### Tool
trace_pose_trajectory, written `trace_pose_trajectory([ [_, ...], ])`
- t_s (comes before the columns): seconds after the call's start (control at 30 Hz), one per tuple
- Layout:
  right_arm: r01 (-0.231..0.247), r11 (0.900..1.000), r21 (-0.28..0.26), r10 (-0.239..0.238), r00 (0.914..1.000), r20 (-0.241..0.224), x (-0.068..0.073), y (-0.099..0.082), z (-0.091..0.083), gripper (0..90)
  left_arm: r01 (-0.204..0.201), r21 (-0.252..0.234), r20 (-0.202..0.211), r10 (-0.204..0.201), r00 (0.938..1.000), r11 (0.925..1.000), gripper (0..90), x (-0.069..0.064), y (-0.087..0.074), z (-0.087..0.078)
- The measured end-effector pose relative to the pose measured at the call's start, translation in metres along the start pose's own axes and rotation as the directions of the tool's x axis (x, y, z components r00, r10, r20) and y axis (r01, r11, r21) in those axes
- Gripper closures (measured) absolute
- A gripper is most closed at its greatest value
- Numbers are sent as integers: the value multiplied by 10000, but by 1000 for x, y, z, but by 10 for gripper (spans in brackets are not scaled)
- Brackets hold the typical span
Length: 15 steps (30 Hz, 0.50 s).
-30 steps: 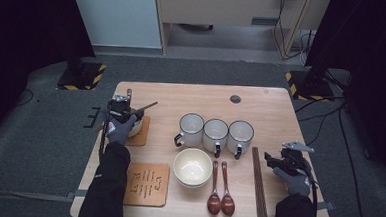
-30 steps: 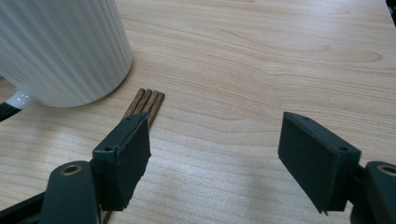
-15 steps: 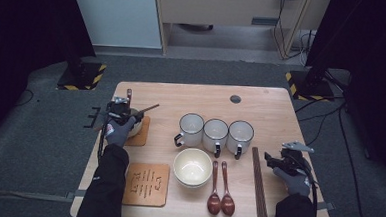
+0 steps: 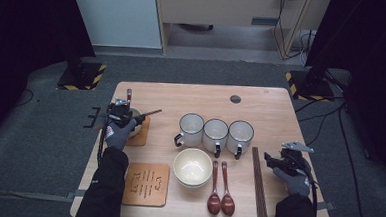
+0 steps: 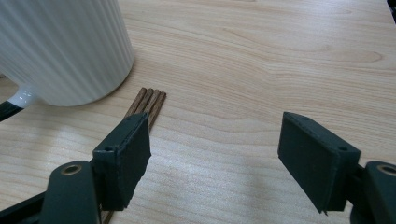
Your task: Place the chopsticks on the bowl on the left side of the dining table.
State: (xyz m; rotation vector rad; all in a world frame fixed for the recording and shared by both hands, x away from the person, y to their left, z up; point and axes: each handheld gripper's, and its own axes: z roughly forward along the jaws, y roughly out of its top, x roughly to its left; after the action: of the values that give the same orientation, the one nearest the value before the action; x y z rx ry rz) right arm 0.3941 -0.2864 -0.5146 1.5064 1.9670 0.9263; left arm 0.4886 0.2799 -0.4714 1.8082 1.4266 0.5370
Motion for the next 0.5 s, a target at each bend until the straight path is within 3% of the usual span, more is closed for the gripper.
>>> trace_pose_trajectory([
  [0.5, 2, 10000, 23, -2, 10000, 13, 0, 0, 0, 252, -149, -32, 150, 149, 9998, 9999, 368, -1, -3, -9],
])
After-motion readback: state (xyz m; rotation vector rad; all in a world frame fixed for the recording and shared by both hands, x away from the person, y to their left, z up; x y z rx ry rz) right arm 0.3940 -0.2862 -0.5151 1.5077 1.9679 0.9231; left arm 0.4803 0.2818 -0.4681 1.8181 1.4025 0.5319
